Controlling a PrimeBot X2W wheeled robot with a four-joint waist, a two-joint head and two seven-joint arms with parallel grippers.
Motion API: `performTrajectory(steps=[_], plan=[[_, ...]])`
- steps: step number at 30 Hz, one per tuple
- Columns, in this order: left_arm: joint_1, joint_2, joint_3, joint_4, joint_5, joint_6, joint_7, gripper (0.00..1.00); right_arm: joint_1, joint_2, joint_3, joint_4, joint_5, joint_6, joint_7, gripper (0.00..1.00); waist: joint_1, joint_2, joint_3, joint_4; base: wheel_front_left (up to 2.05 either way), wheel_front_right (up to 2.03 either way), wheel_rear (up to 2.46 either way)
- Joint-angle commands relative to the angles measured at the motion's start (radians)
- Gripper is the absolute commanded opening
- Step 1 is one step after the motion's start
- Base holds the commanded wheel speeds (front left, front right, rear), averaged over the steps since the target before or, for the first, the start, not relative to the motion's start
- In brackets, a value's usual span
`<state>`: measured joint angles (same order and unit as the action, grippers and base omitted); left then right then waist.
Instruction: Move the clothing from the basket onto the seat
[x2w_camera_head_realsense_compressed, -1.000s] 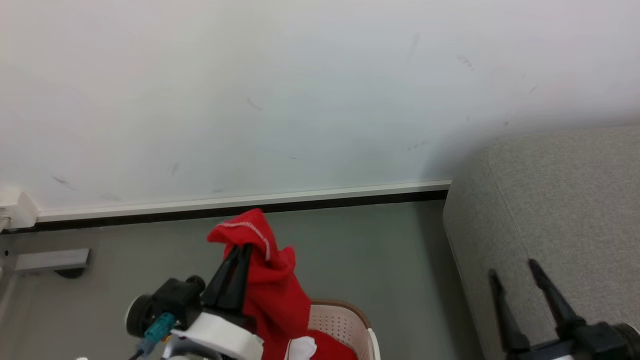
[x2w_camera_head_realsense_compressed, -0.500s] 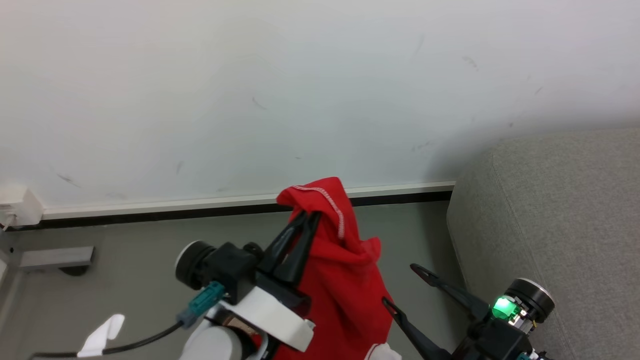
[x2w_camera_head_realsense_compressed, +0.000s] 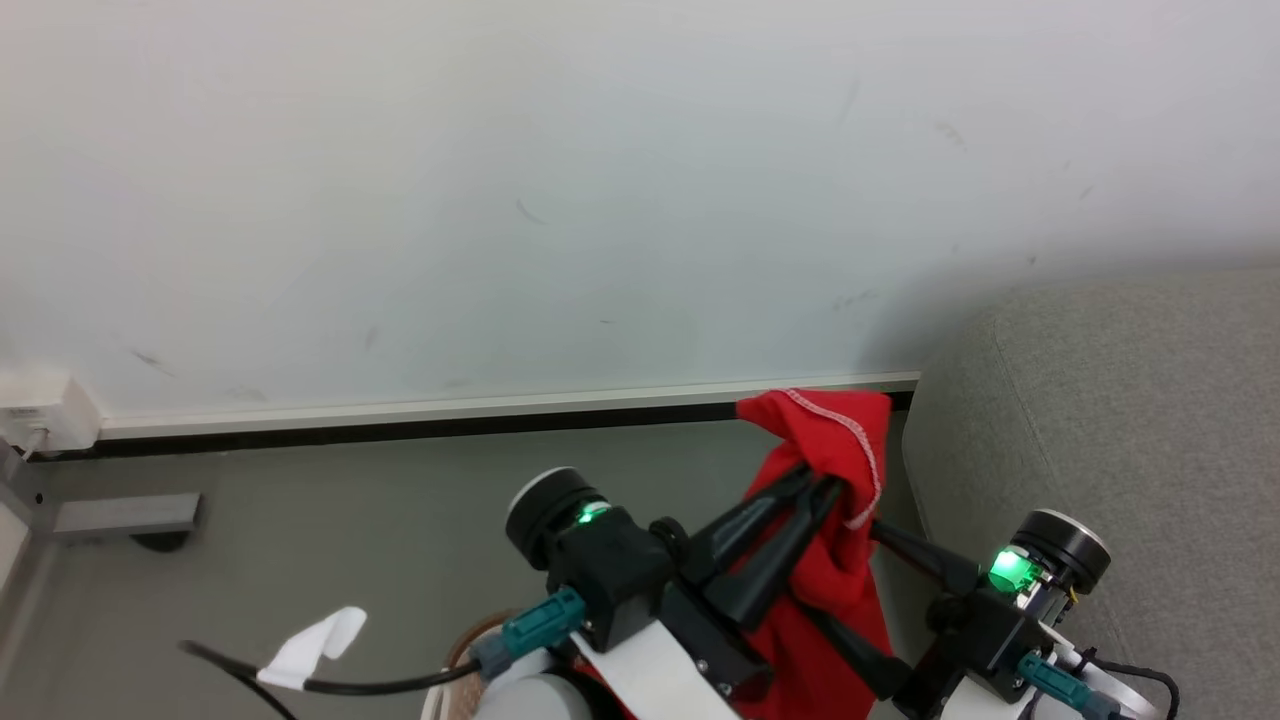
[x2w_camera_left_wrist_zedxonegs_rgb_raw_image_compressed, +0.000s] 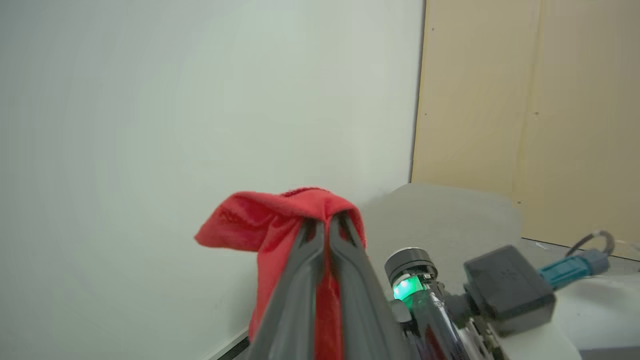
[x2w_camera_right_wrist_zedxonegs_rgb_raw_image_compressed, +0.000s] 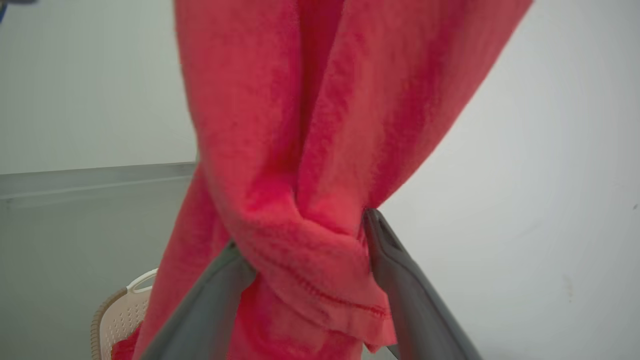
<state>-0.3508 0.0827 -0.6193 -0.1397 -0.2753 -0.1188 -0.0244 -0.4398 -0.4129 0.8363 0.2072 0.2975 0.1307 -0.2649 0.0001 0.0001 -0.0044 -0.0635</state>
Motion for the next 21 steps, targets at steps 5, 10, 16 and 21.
performTrajectory(steps=[5, 10, 16, 21], plan=[[-0.016, 0.015, -0.041, -0.020, -0.075, -0.009, 0.007, 0.00, -0.032, 0.015, 0.025, 0.016, 0.065, 0.000, 0.001, 0.45, -0.0001, -0.0001, -0.003, 0.000, 0.00, 0.00, 0.00], [-0.015, 0.030, -0.043, -0.002, -0.099, -0.010, 0.005, 0.00, -0.034, 0.019, 0.041, 0.007, 0.135, 0.000, 0.001, 0.00, -0.0001, -0.0001, -0.001, -0.002, 0.00, 0.00, 0.00], [-0.001, 0.045, -0.018, 0.039, -0.114, 0.004, -0.012, 0.00, -0.018, -0.003, 0.002, -0.008, 0.198, 0.000, 0.001, 0.00, -0.0001, -0.0001, 0.007, -0.013, 0.00, 0.00, 0.00], [0.011, 0.054, -0.020, 0.090, -0.097, 0.015, -0.032, 1.00, 0.016, -0.028, -0.061, -0.034, 0.247, 0.000, 0.001, 0.00, -0.0001, -0.0001, 0.017, -0.042, 0.00, 0.00, 0.00]])
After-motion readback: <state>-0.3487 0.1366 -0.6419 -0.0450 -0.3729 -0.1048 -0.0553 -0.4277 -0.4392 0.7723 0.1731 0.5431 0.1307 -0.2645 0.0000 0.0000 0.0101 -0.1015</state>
